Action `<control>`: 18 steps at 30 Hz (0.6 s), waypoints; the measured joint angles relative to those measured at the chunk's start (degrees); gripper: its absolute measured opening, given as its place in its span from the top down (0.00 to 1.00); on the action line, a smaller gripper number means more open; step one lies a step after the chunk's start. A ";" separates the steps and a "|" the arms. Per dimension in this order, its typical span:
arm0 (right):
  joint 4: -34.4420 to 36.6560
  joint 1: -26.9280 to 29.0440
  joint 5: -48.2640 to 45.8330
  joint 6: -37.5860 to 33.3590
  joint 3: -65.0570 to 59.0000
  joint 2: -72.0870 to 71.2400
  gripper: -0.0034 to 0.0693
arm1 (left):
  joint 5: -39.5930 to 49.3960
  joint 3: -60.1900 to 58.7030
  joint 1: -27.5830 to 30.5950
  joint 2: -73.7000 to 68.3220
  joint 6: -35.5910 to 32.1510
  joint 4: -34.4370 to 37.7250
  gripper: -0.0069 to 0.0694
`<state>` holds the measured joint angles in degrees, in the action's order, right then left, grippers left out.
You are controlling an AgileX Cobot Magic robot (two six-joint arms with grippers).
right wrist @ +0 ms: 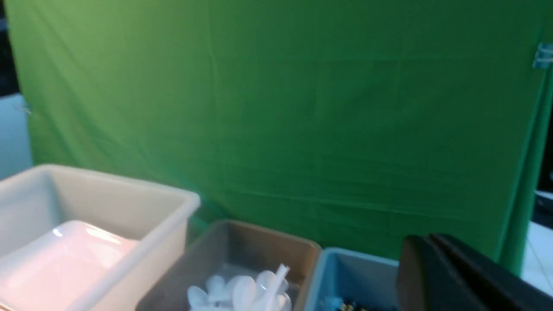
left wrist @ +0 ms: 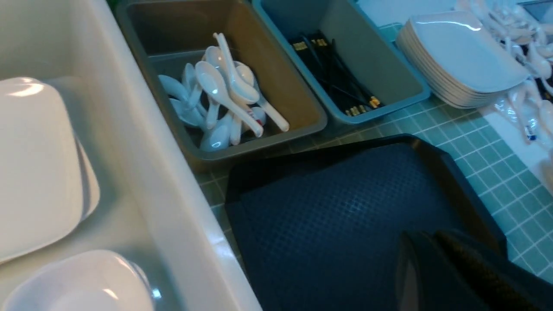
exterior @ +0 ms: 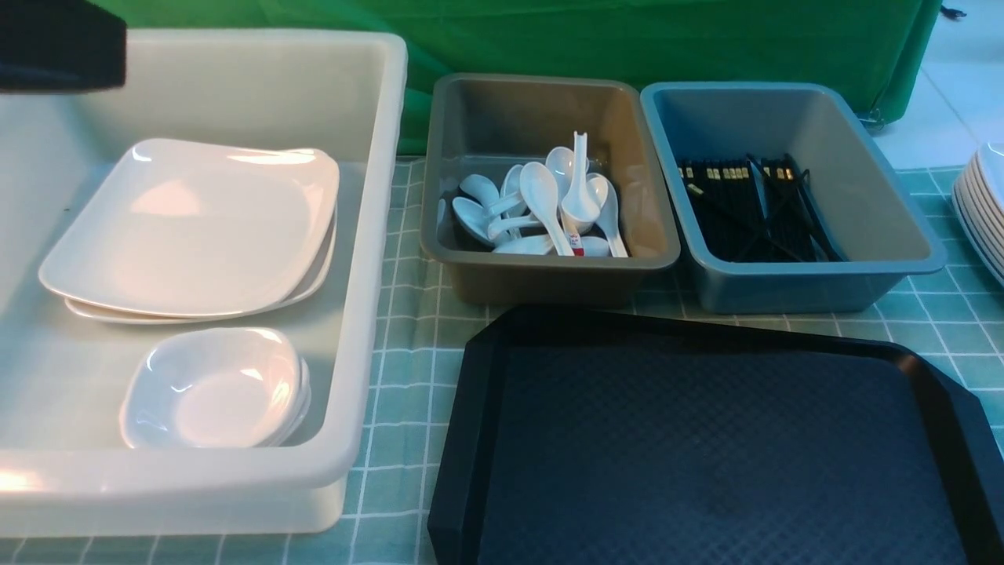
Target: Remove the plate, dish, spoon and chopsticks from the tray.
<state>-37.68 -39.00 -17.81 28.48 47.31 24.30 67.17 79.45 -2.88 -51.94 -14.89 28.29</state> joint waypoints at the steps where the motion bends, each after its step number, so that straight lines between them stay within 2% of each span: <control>1: -0.27 0.00 1.02 0.71 -1.98 -1.04 0.92 | -0.59 -1.46 0.00 0.86 -0.14 0.59 0.89; 3: -0.86 0.00 2.65 4.03 -6.59 -4.70 0.92 | -2.38 -7.94 0.00 5.94 -0.14 2.18 0.89; 4: -0.86 0.00 2.74 4.03 -6.79 -4.70 0.92 | -2.56 -7.94 0.00 6.34 -0.14 2.23 0.89; 10: -0.97 0.00 2.90 5.41 -9.38 -6.06 0.92 | -9.54 -25.12 0.00 20.24 -0.20 3.26 0.89; 12: -1.02 0.00 2.90 5.53 -9.38 -6.13 0.91 | -15.14 -32.94 0.00 26.38 -0.15 3.28 0.89; 18: -1.08 0.00 2.90 5.53 -9.38 -6.15 0.89 | -22.61 -41.07 0.00 33.04 0.24 3.50 0.89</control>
<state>-38.77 -39.00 -14.90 34.01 37.94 18.15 44.57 38.38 -2.88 -18.90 -14.65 31.79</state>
